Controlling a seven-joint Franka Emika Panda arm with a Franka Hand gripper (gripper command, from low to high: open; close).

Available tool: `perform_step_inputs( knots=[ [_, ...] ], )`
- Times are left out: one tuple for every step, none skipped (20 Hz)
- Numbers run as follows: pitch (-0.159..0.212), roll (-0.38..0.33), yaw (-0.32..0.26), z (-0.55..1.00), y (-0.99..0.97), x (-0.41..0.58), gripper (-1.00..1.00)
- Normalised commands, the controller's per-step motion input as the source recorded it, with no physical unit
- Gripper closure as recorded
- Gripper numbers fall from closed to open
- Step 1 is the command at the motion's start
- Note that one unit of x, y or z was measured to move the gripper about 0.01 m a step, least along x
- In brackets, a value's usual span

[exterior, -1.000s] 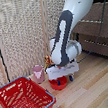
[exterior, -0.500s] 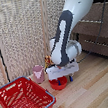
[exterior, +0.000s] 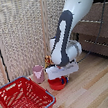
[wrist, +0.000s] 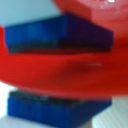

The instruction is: Transport the gripper mindfully toward the orange-red bowl and clasp it to elevate with ease. Ensure your robot's arm aligns efficiently with the top drawer's opening. Carefully slide the orange-red bowl into the designated spot with precision. After confirmation, withdraw the gripper gently. Close the drawer smoothly by transitioning the gripper to its handle.

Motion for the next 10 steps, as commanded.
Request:
perform_step_inputs(
  knots=[
    [0.0, 0.0, -0.023, 0.19, 0.0, 0.0, 1.0],
    [0.0, 0.0, -0.03, 0.22, 0.0, 0.0, 1.0],
    [0.0, 0.0, -0.03, 0.27, 0.0, 0.0, 1.0],
    [0.0, 0.0, -0.031, 0.33, -0.02, 0.0, 1.0],
    [0.0, 0.0, -0.028, 0.42, -0.03, 0.0, 1.0],
    [0.009, 0.0, -0.023, 0.47, -0.06, 0.0, 1.0],
    [0.011, 0.0, -0.021, 0.51, -0.08, 0.014, 1.0],
    [0.009, 0.0, -0.021, 0.52, -0.08, 0.029, 1.0],
    [0.011, 0.0, -0.019, 0.55, -0.08, 0.063, 1.0],
    [0.009, 0.0, -0.017, 0.56, -0.07, 0.111, 1.0]
  ],
)
